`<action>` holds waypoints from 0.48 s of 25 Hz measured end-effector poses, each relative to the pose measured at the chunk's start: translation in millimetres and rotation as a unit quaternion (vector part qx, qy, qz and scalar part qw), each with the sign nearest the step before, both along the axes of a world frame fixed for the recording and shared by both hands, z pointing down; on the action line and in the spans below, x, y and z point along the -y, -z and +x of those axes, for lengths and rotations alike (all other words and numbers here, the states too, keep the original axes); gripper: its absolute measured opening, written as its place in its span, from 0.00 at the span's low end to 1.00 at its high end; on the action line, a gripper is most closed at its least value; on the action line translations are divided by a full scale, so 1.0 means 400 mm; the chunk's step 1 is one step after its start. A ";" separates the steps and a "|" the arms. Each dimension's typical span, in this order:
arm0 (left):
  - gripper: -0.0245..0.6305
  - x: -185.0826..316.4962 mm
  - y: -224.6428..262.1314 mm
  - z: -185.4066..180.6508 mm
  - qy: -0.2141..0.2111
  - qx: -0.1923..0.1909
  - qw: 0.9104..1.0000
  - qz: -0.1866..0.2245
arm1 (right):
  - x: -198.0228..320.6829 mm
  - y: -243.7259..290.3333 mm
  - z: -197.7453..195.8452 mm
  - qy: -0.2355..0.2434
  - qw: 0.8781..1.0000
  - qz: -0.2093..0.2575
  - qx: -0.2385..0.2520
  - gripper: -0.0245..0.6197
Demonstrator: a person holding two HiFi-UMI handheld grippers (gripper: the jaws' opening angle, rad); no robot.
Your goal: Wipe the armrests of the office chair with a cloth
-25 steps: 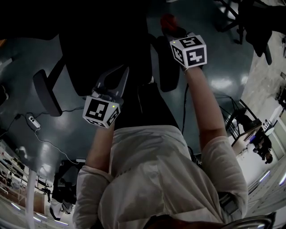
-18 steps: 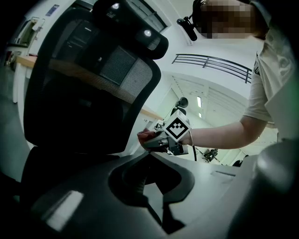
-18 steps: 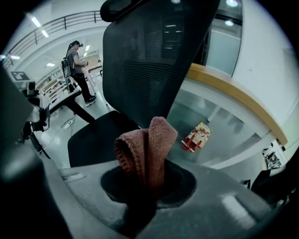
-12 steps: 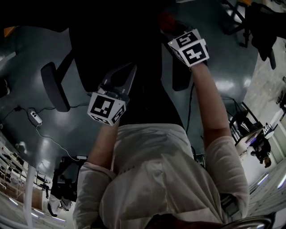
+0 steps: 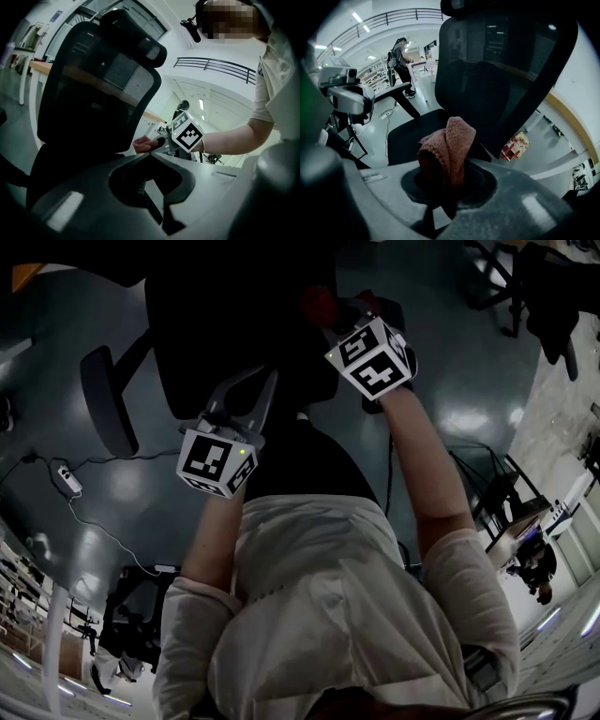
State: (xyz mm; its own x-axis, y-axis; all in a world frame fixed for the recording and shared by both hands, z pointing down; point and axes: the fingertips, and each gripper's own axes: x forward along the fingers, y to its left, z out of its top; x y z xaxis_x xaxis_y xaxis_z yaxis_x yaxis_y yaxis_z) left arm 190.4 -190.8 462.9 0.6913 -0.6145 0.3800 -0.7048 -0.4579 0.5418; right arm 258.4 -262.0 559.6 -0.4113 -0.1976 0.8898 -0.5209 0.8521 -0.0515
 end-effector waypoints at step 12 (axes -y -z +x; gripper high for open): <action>0.06 -0.241 -0.005 0.067 0.008 -0.009 1.000 0.003 | -0.265 -0.009 0.067 0.051 0.996 0.047 -0.055 0.12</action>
State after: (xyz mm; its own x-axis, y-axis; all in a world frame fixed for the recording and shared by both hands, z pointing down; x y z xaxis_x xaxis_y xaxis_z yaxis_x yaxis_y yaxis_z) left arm 217.1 -94.5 465.0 0.6881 -0.6284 0.3628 -0.7020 -0.4500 0.5519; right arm 285.1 -156.0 563.4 -0.3354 -0.2432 0.9101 -0.4289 0.8996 0.0823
